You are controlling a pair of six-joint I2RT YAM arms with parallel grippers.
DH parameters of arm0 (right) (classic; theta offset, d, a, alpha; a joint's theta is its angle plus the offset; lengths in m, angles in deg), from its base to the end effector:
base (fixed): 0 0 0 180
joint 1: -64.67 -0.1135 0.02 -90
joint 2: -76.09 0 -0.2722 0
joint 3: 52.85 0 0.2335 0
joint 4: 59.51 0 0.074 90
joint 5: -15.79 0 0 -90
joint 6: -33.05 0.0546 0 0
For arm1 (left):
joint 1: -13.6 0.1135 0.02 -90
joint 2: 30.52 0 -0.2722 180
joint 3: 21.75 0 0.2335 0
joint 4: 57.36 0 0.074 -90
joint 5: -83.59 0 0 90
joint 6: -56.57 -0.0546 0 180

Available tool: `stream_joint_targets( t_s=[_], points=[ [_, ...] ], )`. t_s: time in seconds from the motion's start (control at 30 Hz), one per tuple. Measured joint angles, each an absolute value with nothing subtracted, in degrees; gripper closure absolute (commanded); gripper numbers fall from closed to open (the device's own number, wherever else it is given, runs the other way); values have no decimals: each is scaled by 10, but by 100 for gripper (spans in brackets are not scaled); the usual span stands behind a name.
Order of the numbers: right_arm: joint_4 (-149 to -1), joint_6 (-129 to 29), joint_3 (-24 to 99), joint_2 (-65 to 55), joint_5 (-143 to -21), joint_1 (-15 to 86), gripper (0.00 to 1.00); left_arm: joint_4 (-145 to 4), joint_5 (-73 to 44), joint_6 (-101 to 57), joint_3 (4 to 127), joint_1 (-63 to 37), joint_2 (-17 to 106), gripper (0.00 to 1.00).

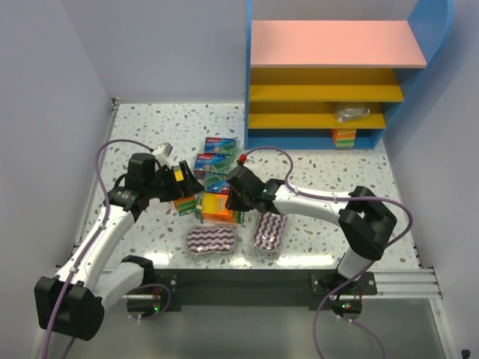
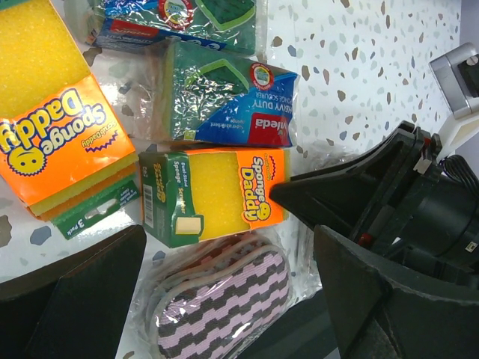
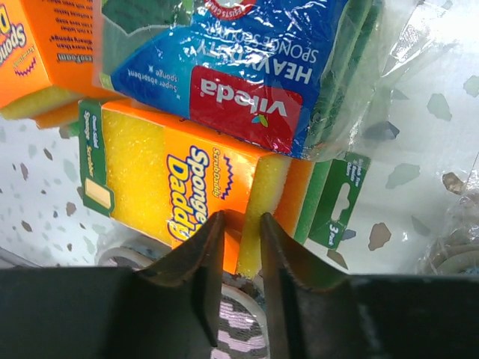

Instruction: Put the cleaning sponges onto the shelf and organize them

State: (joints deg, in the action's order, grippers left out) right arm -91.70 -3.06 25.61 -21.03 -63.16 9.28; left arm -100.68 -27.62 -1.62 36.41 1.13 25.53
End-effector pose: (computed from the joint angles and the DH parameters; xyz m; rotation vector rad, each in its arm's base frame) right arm 0.2105 0.2867 0.2099 0.0539 2.5322 0.5924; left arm 0.1864 -0.0615 0.2656 -0.1990 2.3612 -0.8130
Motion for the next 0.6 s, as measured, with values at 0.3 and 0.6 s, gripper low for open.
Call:
stream_joint_targets(
  t_s=[0.3,0.6],
  points=[
    [-893,-26,236,-198,-632,95,100,-1007,-277,-20,364,11,255,0],
    [-950,-30,156,-49,-633,101,100,-1007,-279,-28,364,11,256,0]
  ],
)
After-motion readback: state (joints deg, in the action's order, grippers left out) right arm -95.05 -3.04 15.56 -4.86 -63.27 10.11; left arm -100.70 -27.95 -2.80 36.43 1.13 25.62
